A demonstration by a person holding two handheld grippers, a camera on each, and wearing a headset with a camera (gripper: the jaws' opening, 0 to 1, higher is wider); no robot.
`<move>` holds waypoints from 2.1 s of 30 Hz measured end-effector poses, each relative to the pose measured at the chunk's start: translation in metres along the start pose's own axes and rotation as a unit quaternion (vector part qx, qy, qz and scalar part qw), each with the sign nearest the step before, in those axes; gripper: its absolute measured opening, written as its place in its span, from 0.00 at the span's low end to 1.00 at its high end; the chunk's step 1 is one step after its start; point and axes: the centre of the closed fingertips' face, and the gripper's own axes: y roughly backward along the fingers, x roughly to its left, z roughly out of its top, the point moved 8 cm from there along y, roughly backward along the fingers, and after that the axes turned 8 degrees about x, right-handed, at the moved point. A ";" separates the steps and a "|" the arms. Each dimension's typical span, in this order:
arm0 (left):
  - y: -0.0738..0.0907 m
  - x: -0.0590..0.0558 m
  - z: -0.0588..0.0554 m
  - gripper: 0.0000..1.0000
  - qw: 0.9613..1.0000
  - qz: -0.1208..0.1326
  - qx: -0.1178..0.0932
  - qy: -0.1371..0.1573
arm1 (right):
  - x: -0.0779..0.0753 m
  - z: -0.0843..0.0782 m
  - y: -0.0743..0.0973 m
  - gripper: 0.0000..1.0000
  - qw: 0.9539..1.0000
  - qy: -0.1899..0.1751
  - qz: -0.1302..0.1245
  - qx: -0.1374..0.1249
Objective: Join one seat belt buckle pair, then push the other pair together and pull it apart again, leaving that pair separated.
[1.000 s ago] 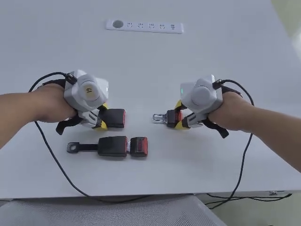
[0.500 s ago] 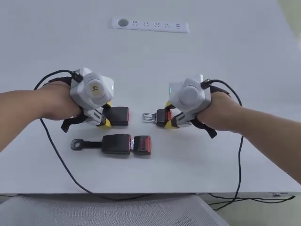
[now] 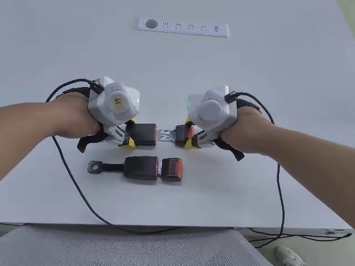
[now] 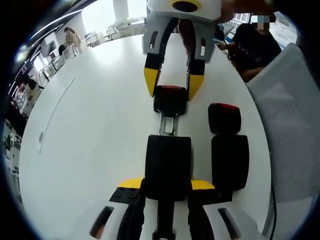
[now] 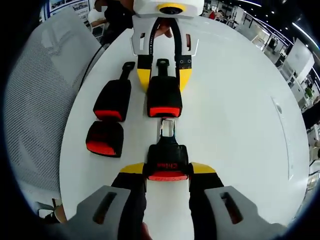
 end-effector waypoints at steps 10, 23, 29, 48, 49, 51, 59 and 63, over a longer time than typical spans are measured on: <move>0.000 -0.001 0.001 0.33 1.000 0.002 -0.001 0.004 | 0.002 0.009 -0.002 0.31 1.000 0.002 0.001 -0.008; 0.000 -0.001 0.002 0.32 1.000 -0.004 -0.006 -0.016 | 0.001 0.019 -0.006 0.29 1.000 0.001 0.011 -0.006; -0.001 -0.001 0.001 0.31 1.000 -0.002 -0.012 -0.012 | -0.001 0.021 -0.006 0.28 1.000 0.010 0.011 0.002; -0.002 0.000 0.002 0.31 1.000 -0.002 -0.009 -0.014 | -0.001 0.034 -0.011 0.28 1.000 0.000 0.006 -0.008; -0.002 0.000 0.002 0.31 1.000 -0.002 -0.010 -0.013 | -0.001 0.034 -0.011 0.28 1.000 0.000 0.006 -0.009; -0.002 0.000 0.002 0.31 1.000 -0.002 -0.009 -0.013 | -0.001 0.034 -0.011 0.28 1.000 -0.001 0.006 -0.009; -0.002 0.000 0.002 0.31 1.000 -0.001 -0.009 -0.013 | -0.001 0.034 -0.011 0.28 1.000 -0.001 0.005 -0.009; -0.001 0.000 0.002 0.31 1.000 -0.001 -0.009 -0.011 | -0.001 0.033 -0.011 0.28 1.000 -0.001 0.005 -0.009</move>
